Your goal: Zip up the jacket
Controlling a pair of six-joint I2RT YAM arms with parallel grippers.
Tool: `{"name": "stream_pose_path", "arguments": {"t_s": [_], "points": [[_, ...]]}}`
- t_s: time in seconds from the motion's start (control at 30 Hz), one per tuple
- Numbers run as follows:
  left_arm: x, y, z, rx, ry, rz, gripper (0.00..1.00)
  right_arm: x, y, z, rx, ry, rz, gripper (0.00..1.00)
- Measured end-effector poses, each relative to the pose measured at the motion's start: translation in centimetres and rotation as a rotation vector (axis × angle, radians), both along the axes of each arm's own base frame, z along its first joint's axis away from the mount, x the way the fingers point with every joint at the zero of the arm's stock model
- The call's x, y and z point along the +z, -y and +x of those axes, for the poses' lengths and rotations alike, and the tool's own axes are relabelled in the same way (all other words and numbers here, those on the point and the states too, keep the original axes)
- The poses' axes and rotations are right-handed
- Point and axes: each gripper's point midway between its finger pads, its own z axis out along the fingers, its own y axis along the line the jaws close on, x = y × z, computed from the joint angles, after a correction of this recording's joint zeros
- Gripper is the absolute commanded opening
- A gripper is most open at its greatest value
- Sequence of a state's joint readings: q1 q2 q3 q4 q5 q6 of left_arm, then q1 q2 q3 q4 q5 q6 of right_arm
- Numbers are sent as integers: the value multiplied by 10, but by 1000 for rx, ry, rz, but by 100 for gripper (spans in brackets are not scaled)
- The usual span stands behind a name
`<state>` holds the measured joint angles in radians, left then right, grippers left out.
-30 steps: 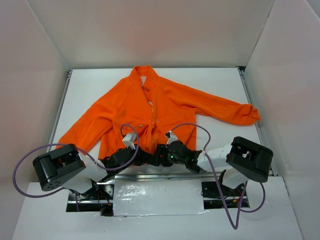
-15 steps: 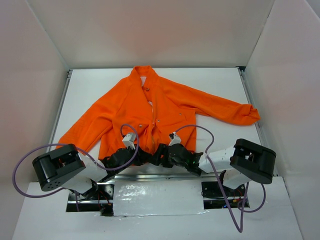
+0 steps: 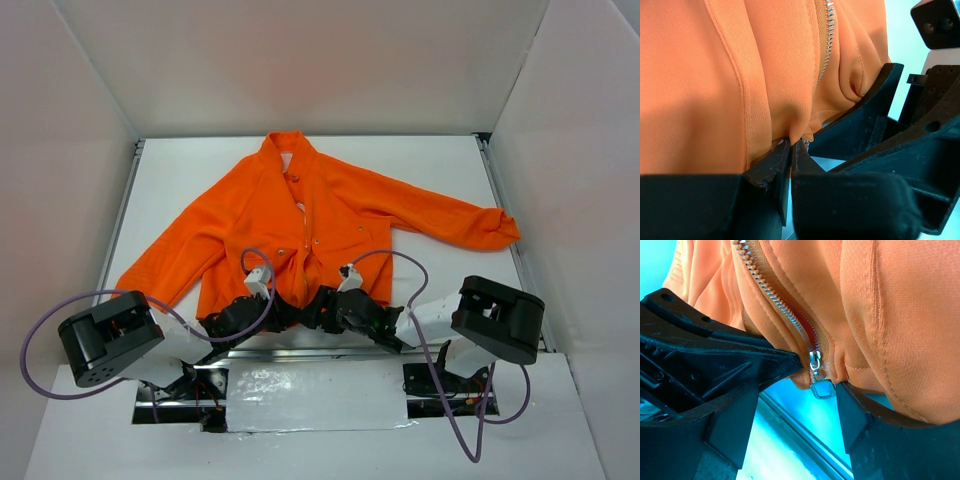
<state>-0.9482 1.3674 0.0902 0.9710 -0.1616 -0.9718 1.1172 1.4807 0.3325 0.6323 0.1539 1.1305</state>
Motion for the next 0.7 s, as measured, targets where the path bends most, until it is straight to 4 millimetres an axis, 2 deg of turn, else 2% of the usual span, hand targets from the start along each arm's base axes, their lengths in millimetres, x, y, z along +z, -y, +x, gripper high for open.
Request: {"name": "stream_pose_path", "arguments": {"t_s": [0.1, 0.17, 0.2, 0.5, 0.57, 0.7], "points": [[-1, 0, 0, -1, -2, 3, 0, -1, 0, -1, 7, 8, 5, 66], [-1, 0, -2, -6, -6, 4, 0, -2, 1, -1, 8, 11, 4, 61], [-2, 0, -2, -10, -8, 6, 0, -2, 1, -1, 8, 11, 3, 55], [1, 2, -3, -16, -5, -7, 0, -12, 9, -10, 29, -1, -23, 39], [1, 2, -3, -18, -5, -8, 0, -13, 10, -11, 30, -5, -27, 32], [1, 2, -3, -19, -5, -8, 0, -16, 11, -13, 30, -19, -36, 27]]}}
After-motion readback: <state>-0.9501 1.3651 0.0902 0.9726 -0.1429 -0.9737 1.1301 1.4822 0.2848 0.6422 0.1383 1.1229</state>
